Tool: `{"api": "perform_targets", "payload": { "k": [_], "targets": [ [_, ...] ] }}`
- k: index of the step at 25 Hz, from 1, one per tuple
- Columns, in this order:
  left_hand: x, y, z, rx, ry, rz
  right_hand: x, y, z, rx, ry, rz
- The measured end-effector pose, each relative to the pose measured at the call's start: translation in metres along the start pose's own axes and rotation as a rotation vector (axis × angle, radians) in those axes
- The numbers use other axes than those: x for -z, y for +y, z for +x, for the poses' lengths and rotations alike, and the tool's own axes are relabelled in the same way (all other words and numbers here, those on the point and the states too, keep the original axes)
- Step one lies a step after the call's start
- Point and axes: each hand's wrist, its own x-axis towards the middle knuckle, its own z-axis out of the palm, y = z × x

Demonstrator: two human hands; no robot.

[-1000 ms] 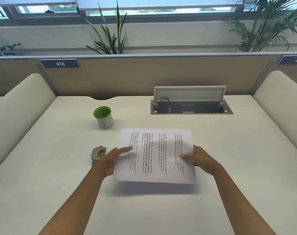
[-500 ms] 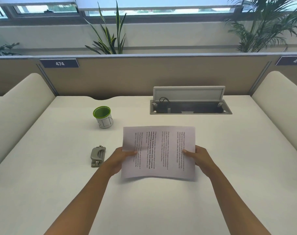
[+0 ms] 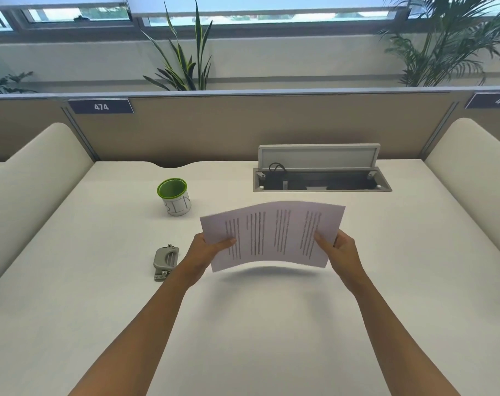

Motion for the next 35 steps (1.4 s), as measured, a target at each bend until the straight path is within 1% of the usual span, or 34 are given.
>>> {"api": "perform_targets", "payload": {
  "k": [3,10,14,17,21,25,28,29,30,32,35],
  "targets": [
    [-0.001,-0.009,-0.003,0.003,-0.044,0.035,0.002,0.011,-0.005,-0.043,-0.021,0.015],
    [-0.002,-0.004,-0.001,-0.036,-0.038,0.051,0.001,0.012,-0.003,-0.058,-0.008,-0.004],
    [-0.001,-0.016,-0.005,0.011,-0.06,0.034,0.003,0.023,-0.003,-0.117,-0.081,-0.028],
    [-0.002,-0.024,-0.006,0.023,-0.043,0.036,0.004,0.029,-0.003,-0.14,-0.101,-0.048],
    [-0.003,-0.02,-0.001,0.042,0.005,0.037,0.005,0.02,0.001,-0.127,-0.09,-0.042],
    [-0.008,-0.016,-0.001,0.057,0.069,-0.085,0.009,0.017,0.006,-0.117,0.06,-0.007],
    [-0.014,-0.02,-0.002,0.093,0.094,-0.306,0.005,0.019,0.004,-0.189,0.217,0.161],
    [-0.018,-0.022,-0.003,0.112,0.108,-0.384,0.001,0.02,0.003,-0.227,0.24,0.242],
    [-0.023,-0.024,-0.004,0.135,0.127,-0.441,-0.004,0.019,0.002,-0.265,0.235,0.31],
    [-0.033,-0.028,-0.005,0.166,0.157,-0.495,-0.018,0.018,0.0,-0.324,0.173,0.381],
    [-0.048,-0.034,-0.008,0.193,0.172,-0.552,-0.041,0.013,-0.005,-0.332,0.03,0.381]
  ]
}}
